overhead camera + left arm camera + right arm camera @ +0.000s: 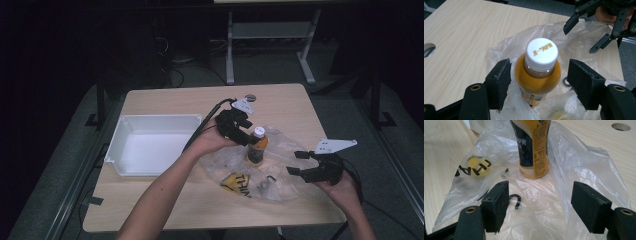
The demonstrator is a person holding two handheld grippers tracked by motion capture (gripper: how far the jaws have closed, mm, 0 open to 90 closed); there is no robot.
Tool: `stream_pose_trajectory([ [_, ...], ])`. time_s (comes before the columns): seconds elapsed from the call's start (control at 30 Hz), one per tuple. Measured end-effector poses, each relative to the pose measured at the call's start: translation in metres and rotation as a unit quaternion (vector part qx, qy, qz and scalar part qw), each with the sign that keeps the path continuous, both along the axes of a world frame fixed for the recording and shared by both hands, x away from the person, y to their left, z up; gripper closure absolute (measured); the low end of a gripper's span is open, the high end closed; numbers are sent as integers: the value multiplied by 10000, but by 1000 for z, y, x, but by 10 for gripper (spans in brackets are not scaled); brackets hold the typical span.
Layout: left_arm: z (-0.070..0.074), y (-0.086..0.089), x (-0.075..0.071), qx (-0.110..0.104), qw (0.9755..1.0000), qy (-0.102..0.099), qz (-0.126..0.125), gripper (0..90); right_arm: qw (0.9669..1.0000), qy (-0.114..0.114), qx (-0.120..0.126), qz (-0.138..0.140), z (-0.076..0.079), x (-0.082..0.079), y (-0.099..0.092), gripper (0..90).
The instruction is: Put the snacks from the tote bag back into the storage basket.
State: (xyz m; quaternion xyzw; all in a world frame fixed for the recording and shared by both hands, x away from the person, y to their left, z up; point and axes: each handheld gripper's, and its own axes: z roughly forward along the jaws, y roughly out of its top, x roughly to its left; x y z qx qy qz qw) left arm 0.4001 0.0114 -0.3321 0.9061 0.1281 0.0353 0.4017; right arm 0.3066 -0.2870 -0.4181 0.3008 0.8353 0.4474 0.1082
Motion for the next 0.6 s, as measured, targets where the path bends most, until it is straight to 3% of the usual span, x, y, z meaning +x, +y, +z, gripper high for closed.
stream_pose_trajectory([
  [0.37, -1, -12, 5, 108, 9998, -25, -173, 405, 9998, -22, 85, -152, 2, 0, -9, 301],
  [0.6, 0, -14, 10, 184, 9993, -59, -326, 514, 9998, 19, 79, -169, 3, -3, -8, 304],
])
